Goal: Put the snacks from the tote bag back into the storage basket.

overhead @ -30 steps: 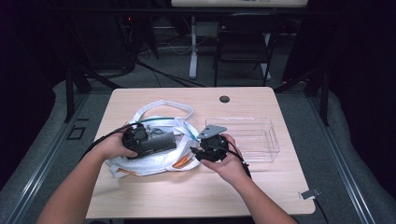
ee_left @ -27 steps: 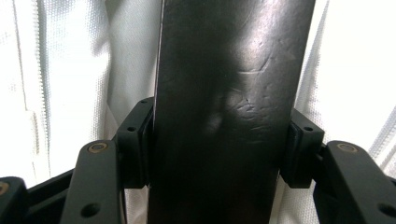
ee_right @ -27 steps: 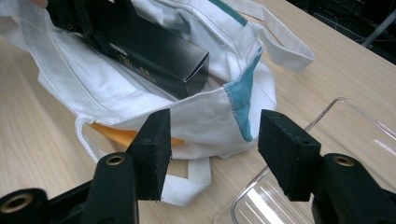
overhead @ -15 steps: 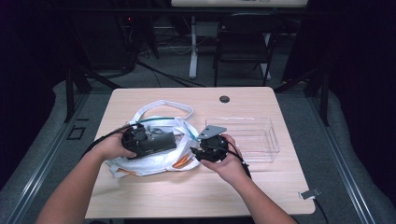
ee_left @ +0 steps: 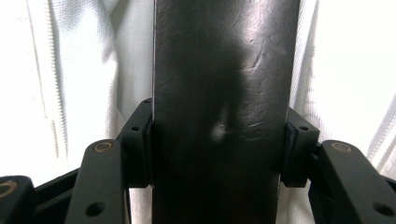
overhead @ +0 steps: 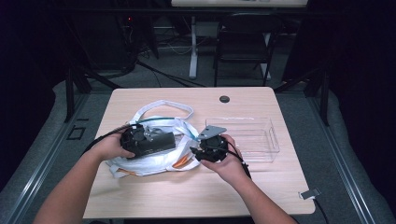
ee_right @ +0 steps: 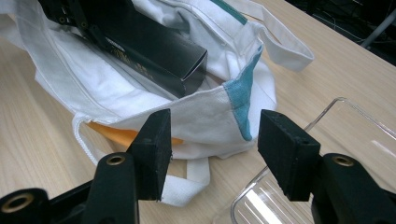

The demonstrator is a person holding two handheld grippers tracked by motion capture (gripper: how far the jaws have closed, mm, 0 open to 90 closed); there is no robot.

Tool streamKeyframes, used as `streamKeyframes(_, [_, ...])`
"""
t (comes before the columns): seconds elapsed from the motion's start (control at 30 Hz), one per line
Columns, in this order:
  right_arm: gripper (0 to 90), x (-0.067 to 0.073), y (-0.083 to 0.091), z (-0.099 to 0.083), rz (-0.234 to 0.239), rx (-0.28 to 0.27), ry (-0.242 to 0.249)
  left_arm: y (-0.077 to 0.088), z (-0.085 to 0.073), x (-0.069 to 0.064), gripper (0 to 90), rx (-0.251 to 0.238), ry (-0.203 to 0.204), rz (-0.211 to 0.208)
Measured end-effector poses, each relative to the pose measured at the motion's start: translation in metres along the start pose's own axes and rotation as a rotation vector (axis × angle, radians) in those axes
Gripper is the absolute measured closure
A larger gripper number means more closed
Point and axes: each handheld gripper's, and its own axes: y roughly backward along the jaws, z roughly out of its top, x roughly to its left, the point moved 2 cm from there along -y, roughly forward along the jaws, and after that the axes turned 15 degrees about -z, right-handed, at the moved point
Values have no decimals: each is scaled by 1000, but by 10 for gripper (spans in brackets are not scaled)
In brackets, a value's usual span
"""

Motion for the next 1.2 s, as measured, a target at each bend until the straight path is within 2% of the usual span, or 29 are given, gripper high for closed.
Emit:
streamKeyframes(0.13, [446,0,0,0,2,1,1,4,-2,-1,432,4,-8,10])
streamKeyframes(0.67, [447,0,0,0,-3,-4,-1,16,-8,-6,433,-38,-16,27])
streamKeyframes(1.2, [446,0,0,0,-8,-1,-3,43,-5,-15,433,-59,-36,54])
